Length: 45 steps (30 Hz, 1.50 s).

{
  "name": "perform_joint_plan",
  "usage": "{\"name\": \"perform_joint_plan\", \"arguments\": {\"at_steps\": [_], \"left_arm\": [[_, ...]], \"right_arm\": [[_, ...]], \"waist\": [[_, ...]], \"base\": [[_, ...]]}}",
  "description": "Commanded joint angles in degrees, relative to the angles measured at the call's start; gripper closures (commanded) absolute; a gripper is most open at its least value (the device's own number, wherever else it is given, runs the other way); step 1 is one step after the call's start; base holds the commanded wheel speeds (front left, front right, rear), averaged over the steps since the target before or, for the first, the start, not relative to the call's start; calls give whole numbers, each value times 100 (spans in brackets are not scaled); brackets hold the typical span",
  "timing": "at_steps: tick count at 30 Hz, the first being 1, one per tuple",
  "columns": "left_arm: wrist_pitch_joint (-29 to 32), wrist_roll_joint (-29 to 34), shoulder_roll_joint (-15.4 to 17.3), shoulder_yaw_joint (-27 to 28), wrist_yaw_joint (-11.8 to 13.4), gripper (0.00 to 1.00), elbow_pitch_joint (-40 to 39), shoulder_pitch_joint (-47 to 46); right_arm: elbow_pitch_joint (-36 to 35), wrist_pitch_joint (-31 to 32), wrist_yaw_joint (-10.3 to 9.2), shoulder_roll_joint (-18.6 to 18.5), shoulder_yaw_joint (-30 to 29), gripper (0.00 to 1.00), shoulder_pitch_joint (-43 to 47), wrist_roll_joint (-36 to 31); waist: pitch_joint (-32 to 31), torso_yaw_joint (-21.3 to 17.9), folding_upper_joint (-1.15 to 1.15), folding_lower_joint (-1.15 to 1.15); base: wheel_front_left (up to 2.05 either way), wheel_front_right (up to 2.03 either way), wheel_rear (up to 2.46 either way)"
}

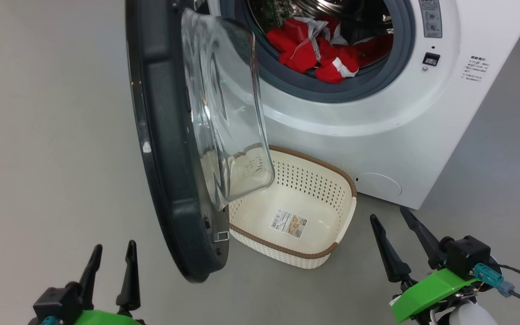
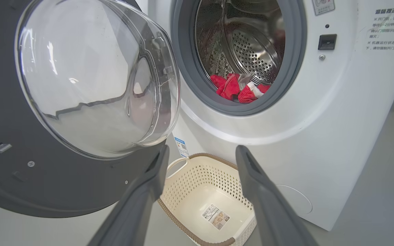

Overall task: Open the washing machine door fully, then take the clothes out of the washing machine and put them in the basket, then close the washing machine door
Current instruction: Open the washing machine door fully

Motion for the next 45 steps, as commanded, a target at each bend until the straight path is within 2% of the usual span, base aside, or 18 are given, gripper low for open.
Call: {"name": "perform_joint_plan", "arguments": {"at_steps": [1, 25, 30, 31, 32, 33, 34, 39, 45], "left_arm": [[-47, 7, 104, 198, -14, 0, -148, -86], [-47, 33, 104, 161, 0, 0, -103, -128], [-47, 85, 104, 270, -17, 2, -424, -227], [-47, 120, 104, 314, -19, 25, -545, -259], [-47, 128, 104, 358, -22, 62, -694, -294], [-47, 123, 104, 400, -25, 87, -860, -327], [-47, 143, 104, 443, -26, 100, -1054, -362], [-47, 154, 104, 450, 15, 100, -2381, -505], [-47, -18, 104, -138, 121, 100, -3847, -460]], "right_arm": [[-175, -68, 9, 48, 101, 0, 32, -63], [53, -69, 9, 238, -226, 0, 143, -444], [51, -69, 9, 256, -235, 0, 180, -472], [51, -69, 9, 260, -235, 0, 188, -471], [49, -69, 9, 263, -233, 0, 194, -469], [46, -69, 9, 265, -233, 0, 196, -465], [48, -69, 9, 264, -235, 0, 198, -460], [32, -69, 9, 244, -255, 0, 218, -457], [14, -69, 9, 244, -275, 0, 251, -463]], "waist": [[-7, -2, 0, 0], [-26, -26, 0, 0], [-60, -11, 0, 0], [-68, -8, 0, 0], [-74, -6, 0, 0], [-79, -4, 0, 0], [-86, -2, 0, 0], [-120, 9, 0, 0], [-161, -2, 0, 0]], "base": [[0, 0, 0], [0, 0, 0], [0, 0, 0], [0, 0, 0], [0, 0, 0], [0, 0, 0], [0, 0, 0], [0, 0, 0], [0, 0, 0]]}}
